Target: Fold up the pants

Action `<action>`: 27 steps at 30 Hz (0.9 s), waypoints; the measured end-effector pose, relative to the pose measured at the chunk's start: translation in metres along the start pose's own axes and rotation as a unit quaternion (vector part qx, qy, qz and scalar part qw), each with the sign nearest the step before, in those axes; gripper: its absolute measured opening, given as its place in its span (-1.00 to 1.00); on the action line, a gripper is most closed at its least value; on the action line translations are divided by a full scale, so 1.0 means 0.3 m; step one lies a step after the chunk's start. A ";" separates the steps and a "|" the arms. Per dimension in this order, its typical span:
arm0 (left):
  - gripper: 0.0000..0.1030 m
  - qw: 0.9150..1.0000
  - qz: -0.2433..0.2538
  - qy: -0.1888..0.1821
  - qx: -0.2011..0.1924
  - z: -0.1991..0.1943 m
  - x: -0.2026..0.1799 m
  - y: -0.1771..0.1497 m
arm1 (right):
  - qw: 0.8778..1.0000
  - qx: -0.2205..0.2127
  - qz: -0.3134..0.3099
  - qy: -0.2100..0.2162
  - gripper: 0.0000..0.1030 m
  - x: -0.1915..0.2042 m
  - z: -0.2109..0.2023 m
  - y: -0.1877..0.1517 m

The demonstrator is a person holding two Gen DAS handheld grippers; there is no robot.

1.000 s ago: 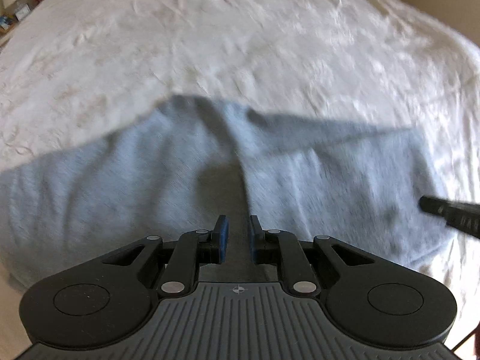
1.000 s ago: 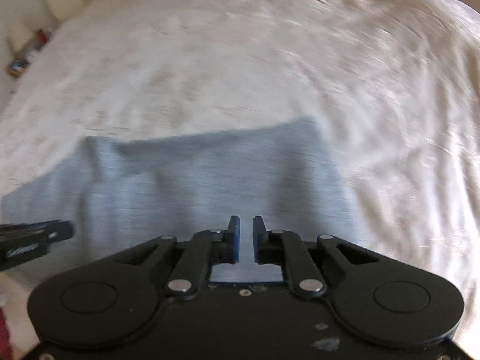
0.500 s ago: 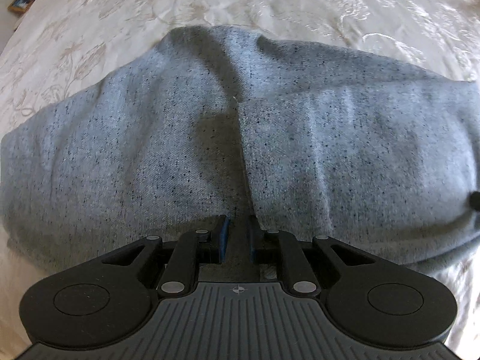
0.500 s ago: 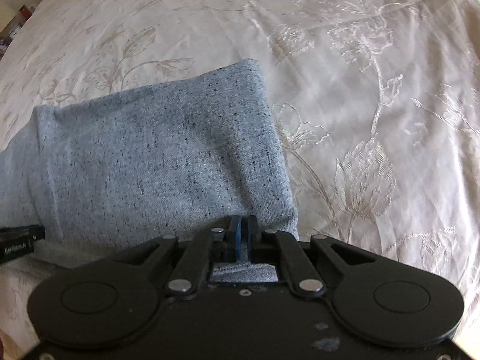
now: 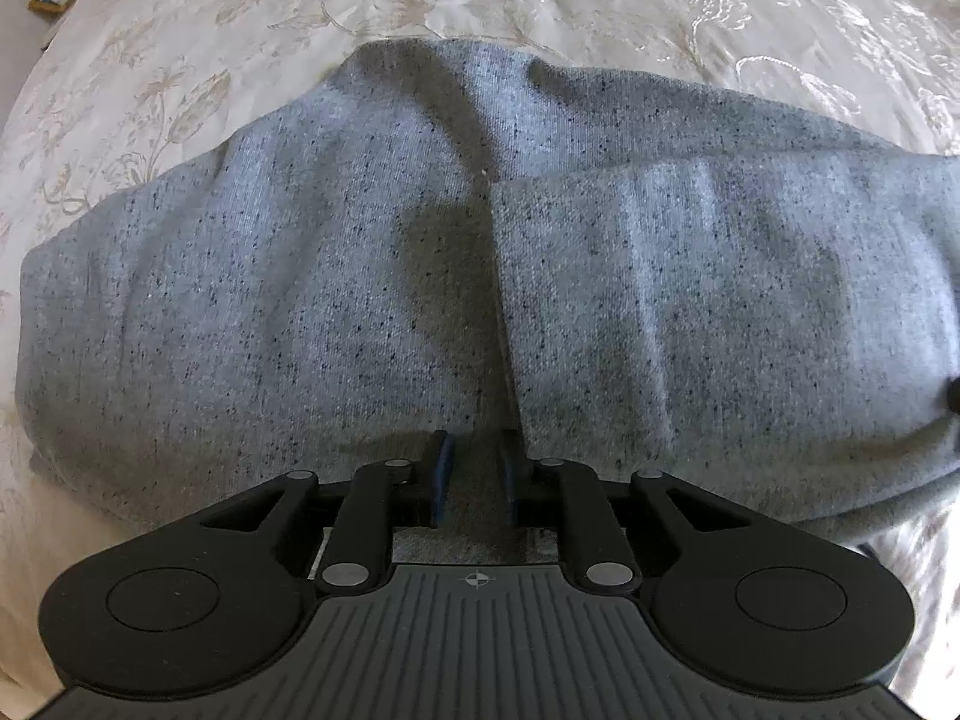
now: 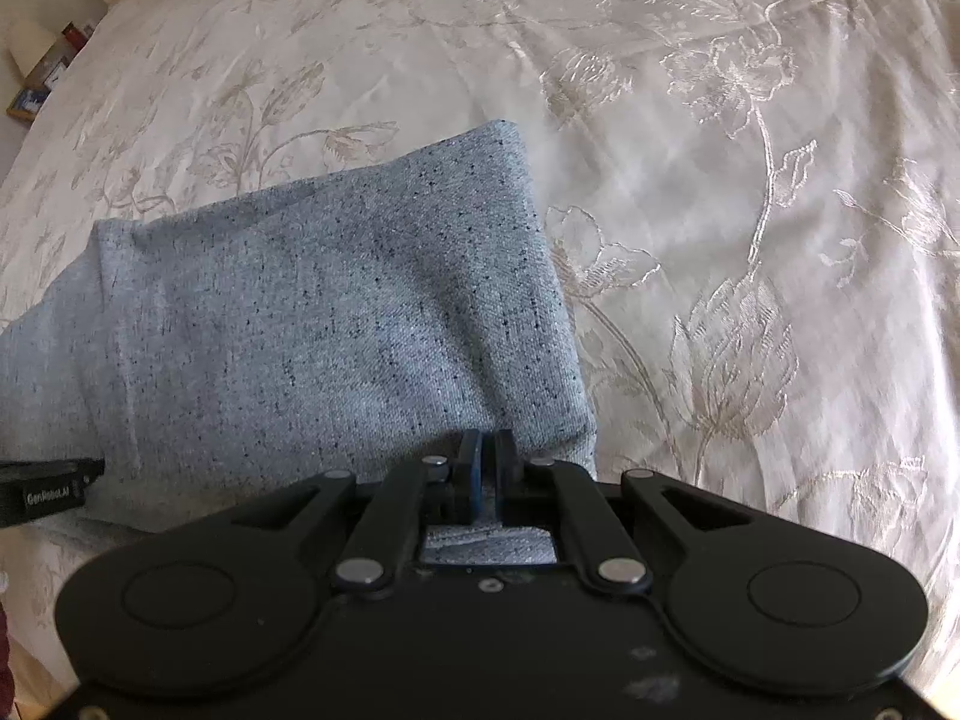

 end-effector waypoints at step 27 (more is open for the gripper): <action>-0.65 0.993 -0.064 -0.038 -0.096 -0.203 0.829 -0.107 | 0.989 -0.138 -0.049 0.012 -0.18 0.684 -0.262 -0.100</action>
Point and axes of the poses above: each gripper's, at about its wrist camera, not at the fingertips, and z roughly the way its jaws point, x to its left, y to its top, the point moved 5 cm from there along z, roughly the way its jaws point, and after that the axes turned 9 degrees about -y, right-handed, at the moved point
